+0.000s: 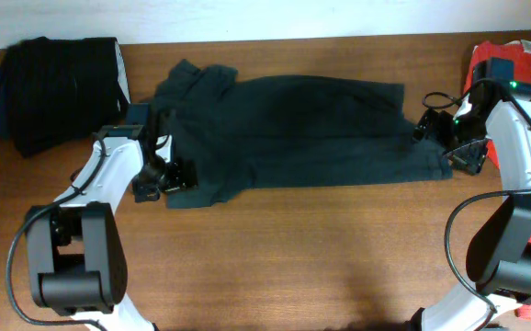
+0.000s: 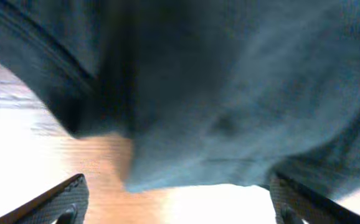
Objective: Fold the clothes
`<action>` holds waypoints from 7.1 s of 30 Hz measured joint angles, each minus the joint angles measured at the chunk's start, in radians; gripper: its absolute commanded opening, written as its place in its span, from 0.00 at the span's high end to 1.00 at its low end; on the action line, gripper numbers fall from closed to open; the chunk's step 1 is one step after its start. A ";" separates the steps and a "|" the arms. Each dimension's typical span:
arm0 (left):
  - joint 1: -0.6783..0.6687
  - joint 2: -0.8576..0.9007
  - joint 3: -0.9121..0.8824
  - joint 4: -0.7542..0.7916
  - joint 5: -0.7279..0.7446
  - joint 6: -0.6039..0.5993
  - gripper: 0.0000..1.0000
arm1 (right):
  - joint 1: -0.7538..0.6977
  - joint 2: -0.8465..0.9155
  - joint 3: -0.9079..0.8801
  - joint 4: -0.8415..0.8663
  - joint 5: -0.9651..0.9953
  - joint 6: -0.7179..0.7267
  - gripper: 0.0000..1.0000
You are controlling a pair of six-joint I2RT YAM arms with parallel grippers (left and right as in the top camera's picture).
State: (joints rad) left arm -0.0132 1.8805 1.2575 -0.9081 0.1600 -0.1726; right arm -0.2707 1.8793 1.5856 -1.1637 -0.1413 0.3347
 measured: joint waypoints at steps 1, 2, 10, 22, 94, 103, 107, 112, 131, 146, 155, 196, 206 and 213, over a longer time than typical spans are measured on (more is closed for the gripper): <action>0.007 0.010 0.000 0.007 -0.006 0.004 0.11 | 0.000 0.000 0.000 0.000 0.000 -0.002 0.02; 0.010 0.018 -0.001 0.011 -0.007 0.008 0.15 | 0.000 0.000 0.000 -0.001 0.000 -0.003 0.01; 0.007 0.074 -0.003 0.016 0.016 0.043 0.70 | 0.000 0.000 0.000 -0.006 0.000 -0.007 0.02; 0.006 0.094 0.200 -0.066 0.153 0.049 0.99 | 0.000 0.000 0.000 -0.008 0.000 -0.006 0.01; 0.144 0.126 0.375 -0.573 -0.209 0.044 0.30 | 0.002 0.000 -0.098 0.035 0.043 -0.007 0.01; 0.144 0.126 0.375 -0.598 -0.217 0.041 0.03 | 0.064 0.000 -0.101 0.166 -0.004 -0.007 0.02; 0.145 0.126 0.375 -0.592 -0.217 0.044 0.01 | 0.096 0.003 -0.101 0.194 0.002 -0.003 0.21; 0.145 0.126 0.375 -0.566 -0.216 0.044 0.01 | 0.097 0.081 -0.101 0.233 0.013 0.004 0.26; 0.145 0.126 0.375 -0.552 -0.216 0.044 0.01 | 0.097 0.196 -0.139 0.307 0.012 -0.002 0.44; 0.145 0.126 0.375 -0.549 -0.216 0.044 0.01 | 0.096 0.190 -0.167 0.355 0.045 -0.028 0.47; 0.145 0.126 0.375 -0.549 -0.216 0.044 0.01 | 0.102 0.190 -0.149 0.306 0.126 -0.040 0.50; 0.145 0.126 0.375 -0.542 -0.216 0.044 0.01 | 0.102 0.193 -0.096 0.261 0.095 -0.073 0.96; 0.145 0.126 0.375 -0.493 -0.213 0.044 0.01 | 0.102 0.198 0.232 0.229 0.045 -0.073 0.62; 0.145 0.126 0.375 -0.486 -0.213 0.044 0.01 | 0.102 0.200 0.233 0.222 0.003 -0.071 0.03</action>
State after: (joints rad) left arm 0.1314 2.0064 1.6329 -1.3941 -0.0528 -0.1284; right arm -0.1684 2.0789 1.8187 -0.9421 -0.1379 0.2638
